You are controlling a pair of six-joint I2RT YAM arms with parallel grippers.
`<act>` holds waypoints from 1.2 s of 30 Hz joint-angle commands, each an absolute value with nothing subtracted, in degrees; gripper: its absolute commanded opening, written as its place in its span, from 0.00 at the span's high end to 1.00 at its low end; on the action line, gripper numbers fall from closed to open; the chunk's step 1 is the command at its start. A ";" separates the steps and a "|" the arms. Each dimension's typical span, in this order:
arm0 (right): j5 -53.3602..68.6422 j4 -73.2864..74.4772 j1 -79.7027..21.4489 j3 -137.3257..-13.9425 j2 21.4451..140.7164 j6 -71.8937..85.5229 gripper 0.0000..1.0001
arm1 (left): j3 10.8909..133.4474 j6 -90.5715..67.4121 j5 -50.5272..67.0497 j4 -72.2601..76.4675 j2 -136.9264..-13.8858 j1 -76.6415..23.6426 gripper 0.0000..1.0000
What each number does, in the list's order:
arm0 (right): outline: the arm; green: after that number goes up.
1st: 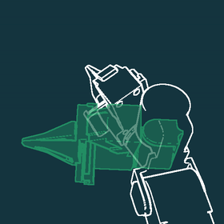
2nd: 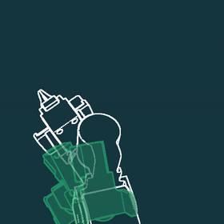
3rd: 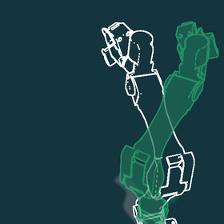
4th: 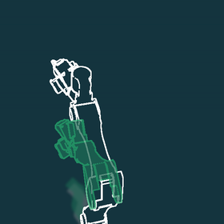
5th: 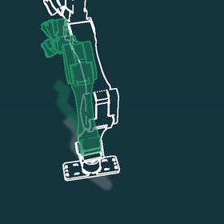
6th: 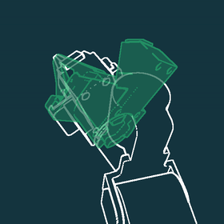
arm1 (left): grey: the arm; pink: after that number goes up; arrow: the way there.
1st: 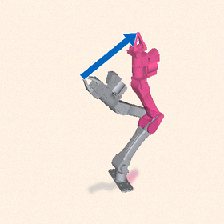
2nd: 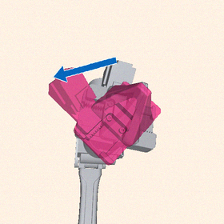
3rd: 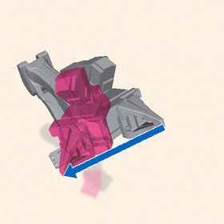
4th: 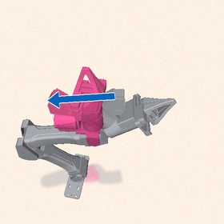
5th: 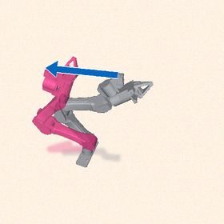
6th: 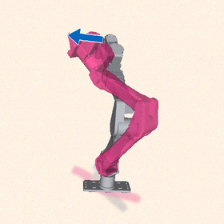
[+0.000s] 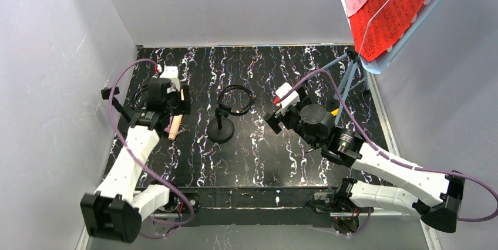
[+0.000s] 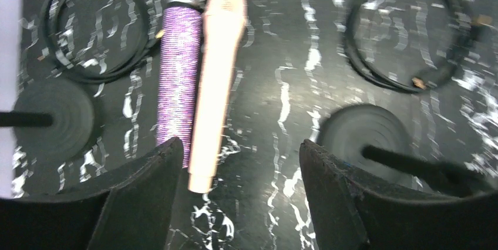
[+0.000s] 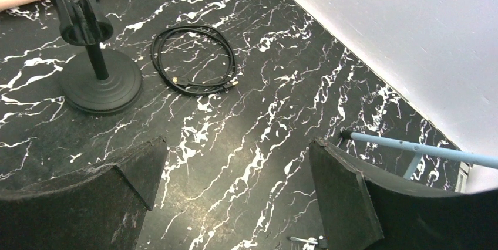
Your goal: Pack up the instrument practice props
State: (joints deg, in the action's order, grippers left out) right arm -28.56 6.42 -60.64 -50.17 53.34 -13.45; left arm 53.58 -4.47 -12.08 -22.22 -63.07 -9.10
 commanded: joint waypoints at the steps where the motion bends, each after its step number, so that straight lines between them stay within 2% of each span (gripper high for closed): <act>1: -25.88 4.12 -60.53 -54.21 55.14 -11.72 0.01 | 48.97 1.84 5.55 -22.50 -53.28 -8.94 0.27; 4: -24.36 3.54 -60.52 -55.15 56.81 -11.11 0.01 | 45.91 4.63 15.76 -21.74 -47.73 -9.03 0.14; 9: -20.67 1.63 -60.49 -56.15 59.31 -9.93 0.01 | 39.92 6.13 27.51 -17.46 -41.99 -9.05 0.11; 13: -18.21 0.45 -60.56 -57.04 60.91 -9.24 0.01 | 36.86 8.44 34.87 -13.58 -42.29 -9.12 0.13; 20: -17.22 0.44 -60.48 -57.86 61.75 -9.06 0.01 | 36.53 8.59 38.81 -4.84 -49.72 -9.58 0.19; 26: -17.69 0.45 -60.55 -58.01 61.16 -8.63 0.01 | 37.12 7.95 39.75 2.16 -56.31 -10.73 0.25; 36: -18.94 0.76 -60.50 -57.96 60.51 -8.00 0.01 | 39.04 9.99 37.55 4.90 -63.52 -14.89 0.34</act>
